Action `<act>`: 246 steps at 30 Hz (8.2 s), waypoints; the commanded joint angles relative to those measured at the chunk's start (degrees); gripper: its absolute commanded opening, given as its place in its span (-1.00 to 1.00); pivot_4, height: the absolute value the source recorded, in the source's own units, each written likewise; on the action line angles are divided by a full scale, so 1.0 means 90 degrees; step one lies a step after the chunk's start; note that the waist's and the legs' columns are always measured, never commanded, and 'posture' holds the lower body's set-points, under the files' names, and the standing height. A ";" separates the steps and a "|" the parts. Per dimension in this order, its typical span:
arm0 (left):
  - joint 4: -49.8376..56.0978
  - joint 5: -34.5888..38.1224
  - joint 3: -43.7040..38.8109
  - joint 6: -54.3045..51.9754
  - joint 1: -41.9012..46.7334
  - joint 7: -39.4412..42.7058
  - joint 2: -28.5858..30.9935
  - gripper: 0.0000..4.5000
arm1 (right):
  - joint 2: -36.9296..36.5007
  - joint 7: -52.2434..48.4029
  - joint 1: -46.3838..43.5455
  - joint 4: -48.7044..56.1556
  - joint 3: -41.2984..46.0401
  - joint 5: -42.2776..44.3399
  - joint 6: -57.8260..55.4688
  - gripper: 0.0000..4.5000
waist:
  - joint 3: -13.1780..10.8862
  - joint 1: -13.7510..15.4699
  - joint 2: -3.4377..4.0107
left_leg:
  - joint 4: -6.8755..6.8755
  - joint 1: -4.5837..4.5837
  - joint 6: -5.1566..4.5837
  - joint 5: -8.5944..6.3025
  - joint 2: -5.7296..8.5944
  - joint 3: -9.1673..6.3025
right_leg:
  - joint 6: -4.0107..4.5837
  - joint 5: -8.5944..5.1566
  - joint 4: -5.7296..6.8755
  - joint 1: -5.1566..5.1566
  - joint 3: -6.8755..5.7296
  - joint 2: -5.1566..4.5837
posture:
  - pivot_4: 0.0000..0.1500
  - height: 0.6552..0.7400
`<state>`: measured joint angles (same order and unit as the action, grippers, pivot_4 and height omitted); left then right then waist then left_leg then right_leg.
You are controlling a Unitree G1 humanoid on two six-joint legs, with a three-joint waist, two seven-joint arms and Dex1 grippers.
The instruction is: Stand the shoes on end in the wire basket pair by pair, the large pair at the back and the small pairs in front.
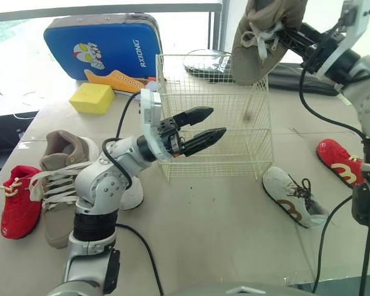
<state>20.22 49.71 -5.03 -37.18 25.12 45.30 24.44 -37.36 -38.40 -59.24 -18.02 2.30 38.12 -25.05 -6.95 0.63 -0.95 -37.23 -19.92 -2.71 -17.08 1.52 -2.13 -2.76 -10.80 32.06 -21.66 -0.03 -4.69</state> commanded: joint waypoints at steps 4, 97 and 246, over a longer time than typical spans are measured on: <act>0.0441 0.0122 -0.0207 0.0107 -0.0124 -0.0134 0.0094 1.00 | 0.0232 -0.1313 -0.0519 -0.0899 -0.0171 -0.1026 0.1312 -0.65 | 0.0001 -0.0028 -0.0001 | 0.0000 0.0005 0.0007 0.0004 0.0000 0.0000 | -0.0001 0.0000 0.0000 0.0000 0.0000 0.0001 | 1.00 1.00; 0.2315 0.1153 -0.6445 -0.0188 -0.7531 -0.2072 0.0540 1.00 | 0.1249 -0.2329 0.2779 0.4269 -0.1660 -0.0587 0.0103 0.98 | -0.0027 0.0045 -0.0082 | 0.0092 0.0015 0.0115 0.0017 0.0010 -0.0168 | -0.0041 -0.0064 0.0057 -0.0017 -0.0086 -0.0034 | 1.00 1.00; 0.1243 0.0290 0.0762 -0.0926 -0.0600 0.2407 0.2969 0.97 | -0.0276 -0.0597 1.1486 0.7444 0.4271 -0.0387 -0.1777 1.00 | -0.0025 -0.0012 -0.0076 | 0.0094 0.0015 0.0140 0.0069 0.0009 -0.0239 | -0.0096 -0.0070 0.0074 0.0010 -0.0081 0.0020 | 1.00 1.00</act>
<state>30.21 53.57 1.56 -47.60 19.77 64.97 50.57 -39.94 -43.89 44.63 49.64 42.07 35.96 -42.73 -7.18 0.52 -1.64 -36.34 -19.78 -1.46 -16.48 1.54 -4.24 -3.63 -11.42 32.67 -21.57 -0.75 -4.51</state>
